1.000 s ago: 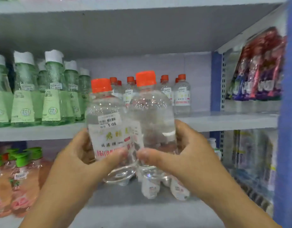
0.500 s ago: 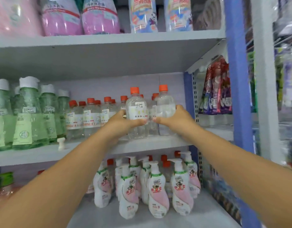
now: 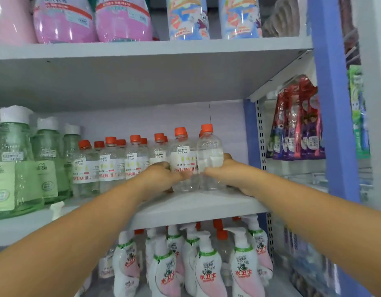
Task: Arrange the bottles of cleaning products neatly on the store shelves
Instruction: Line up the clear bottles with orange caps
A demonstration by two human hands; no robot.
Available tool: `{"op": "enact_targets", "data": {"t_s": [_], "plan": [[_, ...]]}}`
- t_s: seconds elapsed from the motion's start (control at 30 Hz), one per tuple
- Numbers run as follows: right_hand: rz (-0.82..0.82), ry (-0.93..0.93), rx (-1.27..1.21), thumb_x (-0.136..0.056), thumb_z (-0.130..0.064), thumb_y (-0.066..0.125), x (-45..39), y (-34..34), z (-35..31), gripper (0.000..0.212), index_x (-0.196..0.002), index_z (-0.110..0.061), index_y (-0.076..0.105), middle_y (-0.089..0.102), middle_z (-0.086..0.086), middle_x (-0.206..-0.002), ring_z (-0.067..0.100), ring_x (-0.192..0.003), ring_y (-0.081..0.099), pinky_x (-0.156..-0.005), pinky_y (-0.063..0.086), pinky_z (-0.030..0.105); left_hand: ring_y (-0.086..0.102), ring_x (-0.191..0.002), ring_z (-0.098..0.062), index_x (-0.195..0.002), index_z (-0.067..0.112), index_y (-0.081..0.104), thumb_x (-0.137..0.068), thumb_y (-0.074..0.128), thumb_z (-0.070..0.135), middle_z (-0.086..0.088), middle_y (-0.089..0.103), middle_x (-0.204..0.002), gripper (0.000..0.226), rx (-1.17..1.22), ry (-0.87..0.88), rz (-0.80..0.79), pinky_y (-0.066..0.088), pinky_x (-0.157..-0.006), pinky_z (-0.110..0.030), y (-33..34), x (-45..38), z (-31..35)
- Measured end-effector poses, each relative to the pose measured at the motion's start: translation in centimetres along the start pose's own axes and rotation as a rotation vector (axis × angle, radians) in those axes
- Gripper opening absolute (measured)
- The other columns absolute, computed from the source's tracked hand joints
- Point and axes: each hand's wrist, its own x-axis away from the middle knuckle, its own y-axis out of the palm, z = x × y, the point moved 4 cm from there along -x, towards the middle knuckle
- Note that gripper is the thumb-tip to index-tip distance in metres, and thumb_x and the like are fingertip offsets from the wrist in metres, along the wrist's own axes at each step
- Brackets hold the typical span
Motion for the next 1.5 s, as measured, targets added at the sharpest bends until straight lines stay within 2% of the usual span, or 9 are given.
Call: {"op": "enact_targets", "data": {"t_s": [0.13, 0.23, 0.3, 0.4, 0.57, 0.67, 0.8, 1.1, 1.5], "plan": [[-0.045, 0.003, 0.001, -0.085, -0.028, 0.079, 0.4, -0.9, 0.0, 0.068, -0.138, -0.017, 0.039, 0.059, -0.006, -0.110, 0.007, -0.095, 0.057, -0.078, 0.049, 0.024, 0.054, -0.098, -0.013, -0.148, 0.018, 0.039, -0.084, 0.064, 0.069, 0.010, 0.057, -0.115, 0.086, -0.076, 0.022, 0.055, 0.042, -0.087, -0.031, 0.1, -0.5, -0.4], [0.020, -0.007, 0.101, -0.075, -0.044, 0.087, 0.5, -1.3, 0.1, 0.082, -0.133, -0.019, 0.034, 0.054, -0.009, -0.106, 0.007, -0.091, 0.054, -0.063, 0.041, 0.021, 0.059, -0.100, -0.014, -0.147, 0.020, 0.040, -0.081, 0.066, 0.071, 0.010, 0.060, -0.111, 0.087, -0.069, 0.018, 0.056, 0.047, -0.090, -0.033, 0.3, -1.2, -0.7], [0.013, 0.001, 0.081, -0.077, -0.050, 0.083, 0.2, -0.9, 0.2, 0.085, -0.138, -0.021, 0.033, 0.055, -0.006, -0.116, 0.013, -0.102, 0.054, -0.068, 0.042, 0.022, 0.060, -0.108, -0.019, -0.149, 0.023, 0.037, -0.076, 0.069, 0.073, 0.006, 0.061, -0.124, 0.095, -0.048, 0.008, 0.056, 0.049, -0.096, -0.037, 0.3, -1.6, -0.8], [0.032, 0.006, -0.029, -0.084, -0.036, 0.076, -0.3, -1.0, 0.4, 0.067, -0.139, -0.018, 0.043, 0.062, -0.002, -0.117, 0.017, -0.107, 0.061, -0.090, 0.053, 0.033, 0.061, -0.112, -0.020, -0.147, 0.024, 0.039, -0.072, 0.072, 0.073, 0.006, 0.062, -0.128, 0.096, -0.019, -0.008, 0.080, 0.050, -0.101, -0.041, 0.2, -2.1, -1.1], [0.063, 0.040, 0.018, -0.081, -0.043, 0.081, 0.5, -1.7, 0.6, 0.084, -0.147, -0.018, 0.034, 0.058, -0.004, -0.111, 0.014, -0.096, 0.057, -0.064, 0.042, 0.025, 0.062, -0.110, -0.018, -0.146, 0.023, 0.040, -0.077, 0.069, 0.072, 0.008, 0.063, -0.124, 0.089, -0.017, 0.016, 0.061, 0.050, -0.099, -0.039, 0.1, -1.9, -0.9], [0.035, 0.030, 0.013, -0.087, -0.028, 0.076, 0.7, -1.5, 0.5, 0.063, -0.140, -0.017, 0.044, 0.060, -0.005, -0.103, 0.010, -0.090, 0.057, -0.066, 0.043, 0.025, 0.063, -0.112, -0.019, -0.147, 0.025, 0.041, -0.075, 0.069, 0.074, 0.007, 0.064, -0.127, 0.092, -0.021, 0.010, 0.061, 0.049, -0.100, -0.038, 0.1, -1.8, -1.1], [0.045, 0.025, -0.019, -0.082, -0.032, 0.082, 1.0, -1.5, 0.4, 0.062, -0.130, -0.021, 0.045, 0.058, -0.007, -0.102, 0.010, -0.094, 0.057, -0.081, 0.046, 0.030, 0.068, -0.106, -0.018, -0.146, 0.026, 0.043, -0.069, 0.073, 0.073, 0.008, 0.067, -0.120, 0.095, 0.023, 0.010, 0.055, 0.053, -0.101, -0.041, 0.1, -2.0, -1.6], [0.011, -0.017, -0.037, -0.085, -0.025, 0.079, 1.5, -1.2, -0.1, 0.044, -0.120, -0.024, 0.052, 0.060, -0.011, -0.096, 0.003, -0.083, 0.055, -0.063, 0.041, 0.021, 0.068, -0.106, -0.015, -0.142, 0.028, 0.046, -0.073, 0.074, 0.065, 0.014, 0.067, -0.117, 0.083, 0.064, 0.007, 0.034, 0.052, -0.102, -0.041, 0.0, -1.7, -1.8], [-0.013, -0.051, -0.138, -0.084, -0.018, 0.081, 0.6, -1.3, 0.6, 0.033, -0.092, -0.029, 0.052, 0.060, -0.011, -0.091, 0.003, -0.080, 0.055, -0.070, 0.044, 0.024, 0.068, -0.103, -0.011, -0.134, 0.033, 0.048, -0.078, 0.074, 0.061, 0.015, 0.066, -0.120, 0.069, -0.032, 0.004, -0.018, 0.051, -0.100, -0.038, 0.3, -1.4, -1.6]]}}
